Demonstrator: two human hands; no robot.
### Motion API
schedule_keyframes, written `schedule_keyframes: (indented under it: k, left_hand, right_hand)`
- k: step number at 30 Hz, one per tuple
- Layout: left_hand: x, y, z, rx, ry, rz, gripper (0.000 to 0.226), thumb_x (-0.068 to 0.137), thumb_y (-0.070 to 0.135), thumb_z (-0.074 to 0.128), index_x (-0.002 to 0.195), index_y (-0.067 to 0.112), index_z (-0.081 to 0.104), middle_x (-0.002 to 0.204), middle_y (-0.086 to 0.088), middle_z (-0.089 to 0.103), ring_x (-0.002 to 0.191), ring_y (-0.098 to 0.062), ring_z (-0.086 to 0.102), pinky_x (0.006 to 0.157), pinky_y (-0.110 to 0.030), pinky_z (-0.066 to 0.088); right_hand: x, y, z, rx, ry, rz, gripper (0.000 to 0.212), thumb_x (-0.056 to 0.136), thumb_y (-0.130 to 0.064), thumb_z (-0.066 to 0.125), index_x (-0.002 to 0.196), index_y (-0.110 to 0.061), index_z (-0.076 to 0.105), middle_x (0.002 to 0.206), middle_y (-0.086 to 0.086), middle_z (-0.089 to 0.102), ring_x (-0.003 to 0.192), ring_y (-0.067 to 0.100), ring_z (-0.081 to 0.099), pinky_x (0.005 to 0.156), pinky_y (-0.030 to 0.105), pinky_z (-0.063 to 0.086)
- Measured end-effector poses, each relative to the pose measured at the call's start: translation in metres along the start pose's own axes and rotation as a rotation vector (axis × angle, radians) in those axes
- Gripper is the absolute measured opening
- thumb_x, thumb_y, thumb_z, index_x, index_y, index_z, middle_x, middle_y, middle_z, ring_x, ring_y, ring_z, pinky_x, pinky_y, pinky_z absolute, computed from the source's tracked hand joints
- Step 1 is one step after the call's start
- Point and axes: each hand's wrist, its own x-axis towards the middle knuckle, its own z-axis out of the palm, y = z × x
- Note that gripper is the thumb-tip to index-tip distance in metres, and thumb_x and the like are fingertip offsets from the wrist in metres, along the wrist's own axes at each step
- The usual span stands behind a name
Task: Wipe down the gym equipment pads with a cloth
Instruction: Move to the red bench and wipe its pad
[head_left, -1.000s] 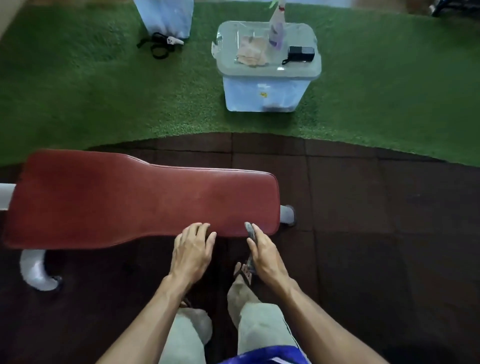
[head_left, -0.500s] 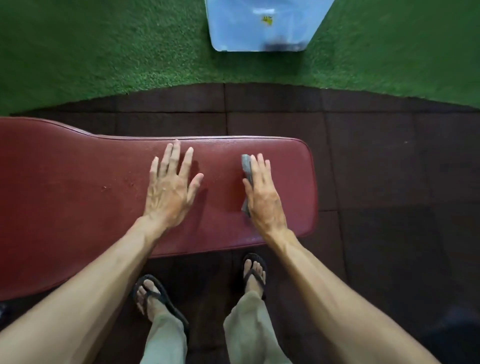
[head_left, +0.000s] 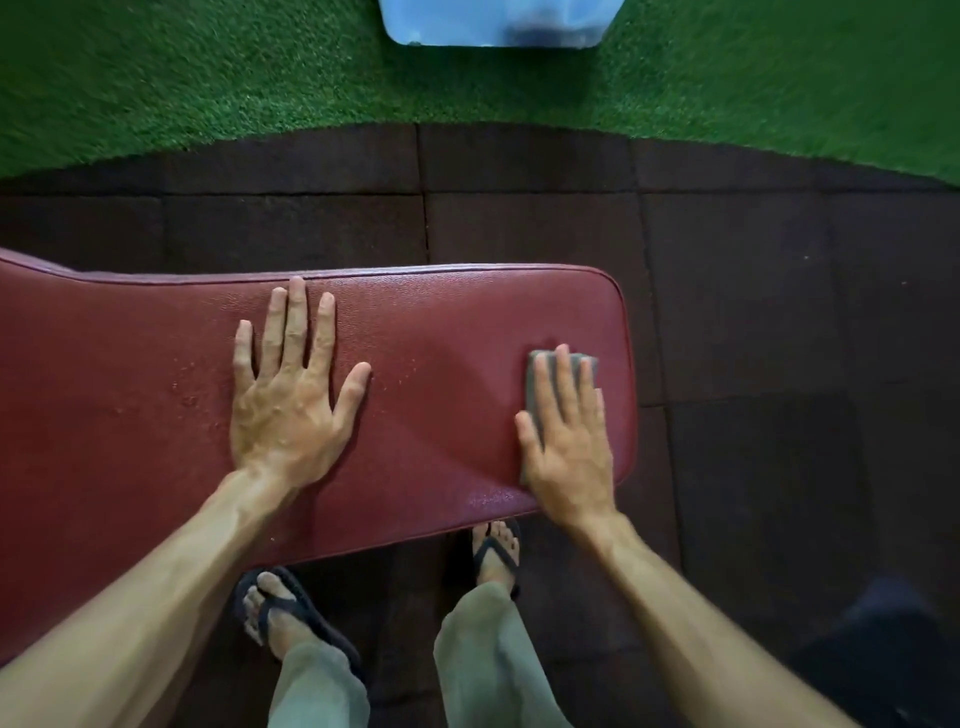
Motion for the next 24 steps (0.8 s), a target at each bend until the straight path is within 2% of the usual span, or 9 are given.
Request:
schedule_keyframes:
  k: [3,5,8,11,13,16,20,22,24]
  left_hand:
    - [0.001,0.001,-0.001,0.001,-0.004,-0.012,0.075,0.098,0.056,0.021,0.159,0.016,0.008,0.168,-0.008,-0.003,0.156,-0.023,-0.002,0.125,-0.050,0.003]
    - [0.000,0.001,-0.001,-0.009,0.004,-0.009,0.074,0.098,0.055,0.023,0.159,0.016,0.008,0.168,-0.008,-0.002,0.156,-0.023,-0.001,0.125,-0.050,0.003]
    - [0.000,0.000,-0.001,-0.004,0.019,-0.003,0.073,0.098,0.054,0.025,0.159,0.016,0.009,0.168,-0.008,-0.001,0.156,-0.023,0.000,0.125,-0.050,0.004]
    - [-0.001,-0.001,-0.002,-0.011,0.011,0.003,0.073,0.099,0.054,0.024,0.159,0.017,0.008,0.168,-0.008,-0.001,0.156,-0.022,-0.001,0.125,-0.049,0.004]
    - [-0.001,-0.001,-0.001,-0.008,0.014,-0.003,0.073,0.099,0.055,0.023,0.159,0.017,0.007,0.168,-0.007,-0.002,0.156,-0.021,-0.003,0.125,-0.049,0.003]
    - [-0.001,0.003,0.000,-0.001,0.020,-0.012,0.073,0.099,0.055,0.022,0.159,0.017,0.007,0.168,-0.007,-0.003,0.156,-0.022,-0.003,0.126,-0.048,0.002]
    - [-0.001,0.002,0.001,0.008,0.017,-0.017,0.073,0.099,0.055,0.022,0.159,0.016,0.008,0.168,-0.008,-0.002,0.156,-0.022,-0.002,0.125,-0.049,0.003]
    - [0.000,0.002,0.001,-0.007,0.026,-0.010,0.073,0.099,0.055,0.022,0.159,0.016,0.009,0.168,-0.008,-0.002,0.156,-0.023,-0.002,0.125,-0.049,0.002]
    - [0.000,0.001,0.001,-0.016,0.031,-0.007,0.073,0.099,0.054,0.023,0.159,0.016,0.009,0.168,-0.008,-0.001,0.156,-0.022,-0.001,0.125,-0.049,0.003]
  right_hand:
    - [0.072,-0.018,-0.008,0.044,0.138,0.262,0.068,0.102,-0.049,0.026,0.159,-0.020,0.003,0.168,0.007,-0.005,0.153,0.034,-0.009,0.121,0.059,0.011]
    - [0.105,-0.059,-0.003,0.067,0.183,0.270,0.068,0.101,-0.050,0.027,0.159,-0.019,0.010,0.168,0.008,0.003,0.154,0.035,-0.004,0.122,0.059,0.009]
    - [0.067,-0.106,0.013,0.027,0.108,-0.120,0.064,0.103,-0.046,0.031,0.159,-0.020,0.016,0.168,0.006,0.006,0.155,0.031,-0.004,0.124,0.053,0.007]
    - [-0.023,-0.073,0.019,-0.031,-0.017,-0.397,0.059,0.105,-0.042,0.036,0.158,-0.024,0.018,0.167,0.002,0.009,0.155,0.027,0.001,0.123,0.052,0.016]
    - [-0.046,-0.021,0.016,-0.072,-0.010,-0.297,0.058,0.105,-0.042,0.031,0.159,-0.027,0.014,0.168,-0.001,0.006,0.155,0.026,0.002,0.120,0.055,0.019]
    - [-0.011,0.036,-0.004,-0.021,-0.011,0.060,0.064,0.101,-0.046,0.025,0.159,-0.027,0.006,0.168,-0.001,-0.002,0.155,0.026,-0.007,0.122,0.056,0.014]
    - [0.095,-0.004,-0.016,0.050,0.158,0.297,0.069,0.099,-0.049,0.022,0.159,-0.018,0.011,0.168,0.008,0.005,0.154,0.036,-0.001,0.120,0.060,0.014]
    - [0.110,-0.051,-0.004,0.006,0.183,0.177,0.066,0.100,-0.048,0.023,0.159,-0.019,0.016,0.167,0.006,0.010,0.154,0.035,0.002,0.121,0.059,0.012]
    - [0.078,-0.091,0.009,-0.020,0.130,-0.105,0.063,0.102,-0.045,0.029,0.159,-0.020,0.016,0.168,0.004,0.008,0.155,0.031,-0.001,0.123,0.056,0.010]
